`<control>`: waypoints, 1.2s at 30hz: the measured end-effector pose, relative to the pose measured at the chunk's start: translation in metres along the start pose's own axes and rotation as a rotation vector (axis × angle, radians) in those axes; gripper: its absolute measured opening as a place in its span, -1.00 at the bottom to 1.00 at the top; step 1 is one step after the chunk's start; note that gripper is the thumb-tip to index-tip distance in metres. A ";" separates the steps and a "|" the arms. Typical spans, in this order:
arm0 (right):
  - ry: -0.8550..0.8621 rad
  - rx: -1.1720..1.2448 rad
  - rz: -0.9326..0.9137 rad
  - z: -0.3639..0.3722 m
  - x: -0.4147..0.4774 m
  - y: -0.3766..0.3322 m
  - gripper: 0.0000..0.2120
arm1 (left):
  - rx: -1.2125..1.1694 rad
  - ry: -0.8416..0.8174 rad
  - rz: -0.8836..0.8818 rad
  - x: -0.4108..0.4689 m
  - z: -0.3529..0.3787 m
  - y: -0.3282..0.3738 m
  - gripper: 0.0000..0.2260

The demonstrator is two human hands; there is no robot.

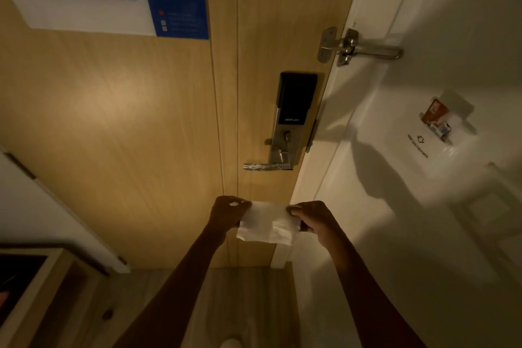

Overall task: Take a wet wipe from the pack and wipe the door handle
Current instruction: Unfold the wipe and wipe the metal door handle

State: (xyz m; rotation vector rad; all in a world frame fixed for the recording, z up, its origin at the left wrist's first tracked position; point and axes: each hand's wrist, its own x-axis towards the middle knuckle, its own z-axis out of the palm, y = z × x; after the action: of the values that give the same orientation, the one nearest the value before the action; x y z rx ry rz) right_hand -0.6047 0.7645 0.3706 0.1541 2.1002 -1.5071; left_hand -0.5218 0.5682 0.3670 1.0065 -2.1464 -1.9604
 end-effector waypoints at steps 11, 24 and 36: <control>0.302 -0.366 -0.325 0.018 -0.024 0.029 -0.77 | -0.048 -0.028 0.029 -0.036 0.010 -0.013 -0.85; -0.041 -0.087 -0.343 0.007 -0.036 0.031 -0.78 | -0.157 -0.161 0.091 -0.046 0.015 -0.011 -0.86; -0.294 0.046 -0.281 0.008 -0.037 0.017 -0.70 | -0.117 -0.394 0.071 -0.050 0.004 0.004 -0.79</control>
State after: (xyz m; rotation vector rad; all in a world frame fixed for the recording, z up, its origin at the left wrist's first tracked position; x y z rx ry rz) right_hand -0.5639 0.7716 0.3728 -0.3405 1.9090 -1.6245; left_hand -0.4857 0.5962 0.3883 0.5528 -2.1711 -2.3785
